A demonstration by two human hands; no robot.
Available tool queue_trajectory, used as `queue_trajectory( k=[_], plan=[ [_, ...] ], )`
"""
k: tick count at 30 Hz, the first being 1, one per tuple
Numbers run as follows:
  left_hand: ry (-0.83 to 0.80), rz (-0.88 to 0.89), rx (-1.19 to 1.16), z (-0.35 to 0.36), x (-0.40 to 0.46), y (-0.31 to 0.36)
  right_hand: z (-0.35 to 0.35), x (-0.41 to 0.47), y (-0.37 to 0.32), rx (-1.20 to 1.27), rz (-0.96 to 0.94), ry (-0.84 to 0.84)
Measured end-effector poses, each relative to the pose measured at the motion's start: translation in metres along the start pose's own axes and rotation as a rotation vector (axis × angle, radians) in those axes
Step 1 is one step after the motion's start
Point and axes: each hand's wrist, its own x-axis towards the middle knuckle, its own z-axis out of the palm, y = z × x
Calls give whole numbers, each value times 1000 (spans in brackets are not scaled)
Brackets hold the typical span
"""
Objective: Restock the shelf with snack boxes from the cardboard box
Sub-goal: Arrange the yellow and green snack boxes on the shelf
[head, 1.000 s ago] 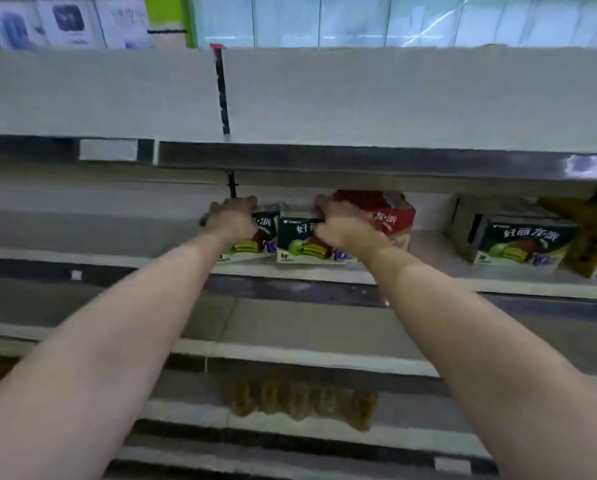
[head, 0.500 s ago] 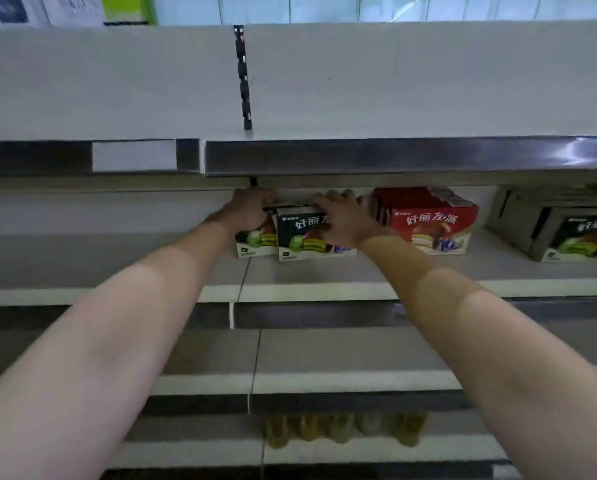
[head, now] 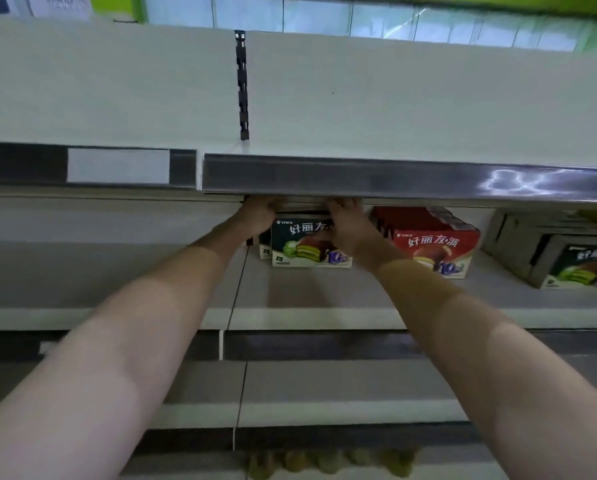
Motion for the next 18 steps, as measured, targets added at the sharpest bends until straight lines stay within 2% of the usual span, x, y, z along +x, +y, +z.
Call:
queue_trajectory(
  k=[2, 4, 6, 11, 13, 15, 18],
  plan=[
    [-9, 11, -28, -2, 3, -1, 1, 4, 0, 20, -15, -9],
    [-129, 87, 155, -4, 3, 1, 2, 6, -2, 40, -31, -9],
    [-174, 149, 352, -1, 2, 2, 1, 9, -6, 53, -38, -11],
    [-123, 178, 392, 13, 3, -6, 5, 12, -11, 34, -50, -38],
    [-96, 193, 486, 16, 4, -9, 11, 9, -8, 12, -28, -96],
    [-45, 215, 614, 21, 5, -11, 14, 7, -2, -41, -35, -84],
    [-7, 249, 676, 29, 3, -10, 16, 6, 1, -124, -41, -44]
  ],
)
